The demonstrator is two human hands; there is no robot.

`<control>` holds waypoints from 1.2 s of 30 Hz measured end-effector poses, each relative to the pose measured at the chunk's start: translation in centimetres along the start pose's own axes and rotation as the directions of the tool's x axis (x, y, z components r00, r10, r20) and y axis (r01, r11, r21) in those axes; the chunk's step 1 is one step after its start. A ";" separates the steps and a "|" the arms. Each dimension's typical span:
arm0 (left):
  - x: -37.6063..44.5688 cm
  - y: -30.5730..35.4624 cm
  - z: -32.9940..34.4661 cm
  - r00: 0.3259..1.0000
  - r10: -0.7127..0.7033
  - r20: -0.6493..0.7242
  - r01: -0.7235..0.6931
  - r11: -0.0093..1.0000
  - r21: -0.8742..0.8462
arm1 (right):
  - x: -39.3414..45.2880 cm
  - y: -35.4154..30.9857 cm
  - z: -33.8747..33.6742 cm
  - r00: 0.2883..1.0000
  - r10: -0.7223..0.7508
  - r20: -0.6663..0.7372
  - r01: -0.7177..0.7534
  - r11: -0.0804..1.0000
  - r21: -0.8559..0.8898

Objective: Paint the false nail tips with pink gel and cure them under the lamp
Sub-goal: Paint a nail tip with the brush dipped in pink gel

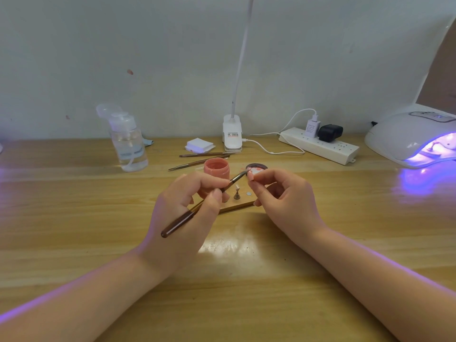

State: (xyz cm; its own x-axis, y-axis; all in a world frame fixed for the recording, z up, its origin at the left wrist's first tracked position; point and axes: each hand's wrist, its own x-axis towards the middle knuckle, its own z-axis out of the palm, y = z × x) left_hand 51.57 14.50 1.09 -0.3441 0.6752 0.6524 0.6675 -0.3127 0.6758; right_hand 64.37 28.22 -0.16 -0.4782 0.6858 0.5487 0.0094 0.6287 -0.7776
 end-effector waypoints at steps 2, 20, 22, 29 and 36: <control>0.0 -0.1 0.1 1.000 -0.025 0.017 0.025 1.000 0.018 | 0.0 0.1 0.0 1.000 -0.006 0.005 0.006 1.000 -0.018; -0.1 0.0 0.1 0.999 -0.022 0.035 0.023 1.000 -0.011 | -0.1 -0.2 0.0 1.000 -0.026 -0.010 0.026 0.999 -0.029; -0.1 0.0 0.2 0.998 -0.023 0.050 0.022 1.000 0.010 | -0.1 -0.3 0.0 1.000 -0.030 -0.009 0.030 0.999 -0.033; -0.2 0.2 0.1 0.999 -0.003 0.046 0.003 1.000 -0.006 | -0.1 -0.4 0.0 1.000 -0.012 -0.008 0.012 1.000 -0.025; -0.1 -0.4 0.1 0.996 -0.086 0.004 0.086 0.992 -0.093 | -0.1 -0.3 -0.1 1.000 0.016 -0.006 -0.016 1.000 -0.006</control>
State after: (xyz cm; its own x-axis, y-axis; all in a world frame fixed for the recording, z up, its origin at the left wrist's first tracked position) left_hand 51.40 14.59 0.74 -0.3979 0.7021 0.5905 0.5712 -0.3141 0.7583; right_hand 64.46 27.99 0.09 -0.4724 0.6980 0.5382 0.0222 0.6198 -0.7844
